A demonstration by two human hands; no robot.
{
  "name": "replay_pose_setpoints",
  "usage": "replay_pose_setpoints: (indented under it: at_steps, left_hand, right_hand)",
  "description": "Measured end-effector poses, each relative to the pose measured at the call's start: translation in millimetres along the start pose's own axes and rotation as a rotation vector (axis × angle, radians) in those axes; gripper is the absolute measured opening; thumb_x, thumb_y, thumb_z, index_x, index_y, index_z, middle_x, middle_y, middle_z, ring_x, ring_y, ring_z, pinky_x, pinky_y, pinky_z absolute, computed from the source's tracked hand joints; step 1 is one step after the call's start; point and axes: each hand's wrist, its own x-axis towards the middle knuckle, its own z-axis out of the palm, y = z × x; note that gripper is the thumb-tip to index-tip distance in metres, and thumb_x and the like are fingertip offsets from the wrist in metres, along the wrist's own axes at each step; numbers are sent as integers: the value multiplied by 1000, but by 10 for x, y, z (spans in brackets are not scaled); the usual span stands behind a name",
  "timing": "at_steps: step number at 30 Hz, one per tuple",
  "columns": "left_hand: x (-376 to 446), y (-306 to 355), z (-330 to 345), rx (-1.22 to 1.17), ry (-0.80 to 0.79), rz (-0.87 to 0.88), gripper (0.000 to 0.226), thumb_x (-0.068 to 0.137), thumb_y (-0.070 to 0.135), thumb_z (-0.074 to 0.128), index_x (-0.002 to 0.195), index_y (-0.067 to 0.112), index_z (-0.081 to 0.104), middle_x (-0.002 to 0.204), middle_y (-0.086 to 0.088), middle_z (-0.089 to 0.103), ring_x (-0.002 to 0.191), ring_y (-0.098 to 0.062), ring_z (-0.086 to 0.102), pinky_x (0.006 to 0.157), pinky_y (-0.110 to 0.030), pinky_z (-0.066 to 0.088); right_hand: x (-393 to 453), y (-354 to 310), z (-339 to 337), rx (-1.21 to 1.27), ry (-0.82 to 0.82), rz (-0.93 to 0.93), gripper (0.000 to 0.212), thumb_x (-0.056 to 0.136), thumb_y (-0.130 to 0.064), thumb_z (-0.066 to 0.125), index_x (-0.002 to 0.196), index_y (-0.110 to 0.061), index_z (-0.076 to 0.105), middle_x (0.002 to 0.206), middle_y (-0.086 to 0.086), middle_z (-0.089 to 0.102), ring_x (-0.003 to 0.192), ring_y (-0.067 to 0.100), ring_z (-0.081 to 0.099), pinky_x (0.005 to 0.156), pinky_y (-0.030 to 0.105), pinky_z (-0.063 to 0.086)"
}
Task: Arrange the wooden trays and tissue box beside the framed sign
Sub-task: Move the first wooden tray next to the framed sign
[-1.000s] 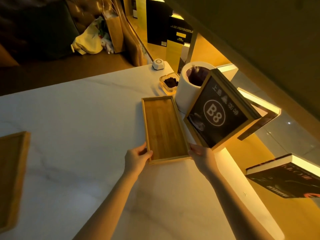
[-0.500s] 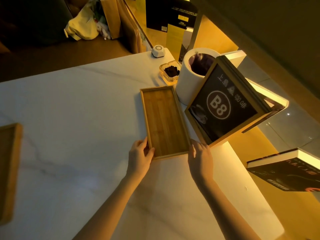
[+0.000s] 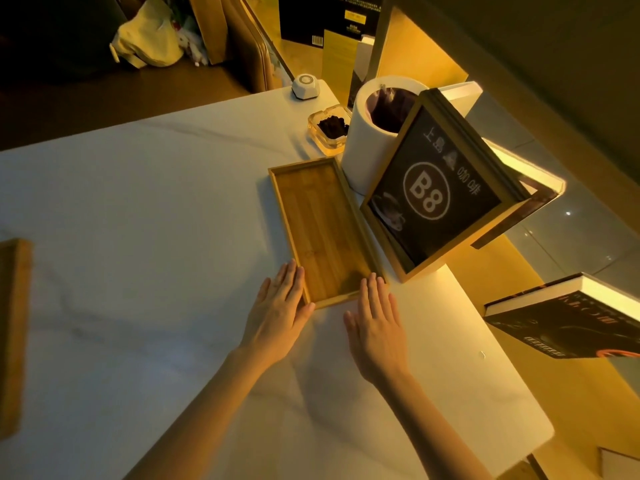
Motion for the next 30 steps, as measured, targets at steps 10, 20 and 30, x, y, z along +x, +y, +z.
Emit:
replay_pose_setpoints:
  at_steps: [10,20,30]
  left_hand:
    - [-10,259,107,-95,-10,-47,65,91,41,31,141,11,2,155,-11,1,143,-23,3,115,-35,8]
    - [-16,320,120,-74,-16,-55,64,92,40,31,141,11,3,155,-13,2,143,-24,4,115,-35,10]
    - [-10,310,-65,-59,-83,-56,64,91,42,32,141,11,7,155,-10,9,141,-26,14,113,-38,22]
  right_hand:
    - [15,221,15,-16,46,13,65,84,-56,-7,136,-16,-8,147,-1,-9,138,19,-10,111,32,-6]
    - [18,271,22,-18,64,6,65,88,-53,0,140,-14,0,147,1,-4,139,21,-5,112,35,0]
    - [78,129,-198,-72,25,45,55,96,-41,21,140,-8,27,151,12,28,141,28,16,114,37,11]
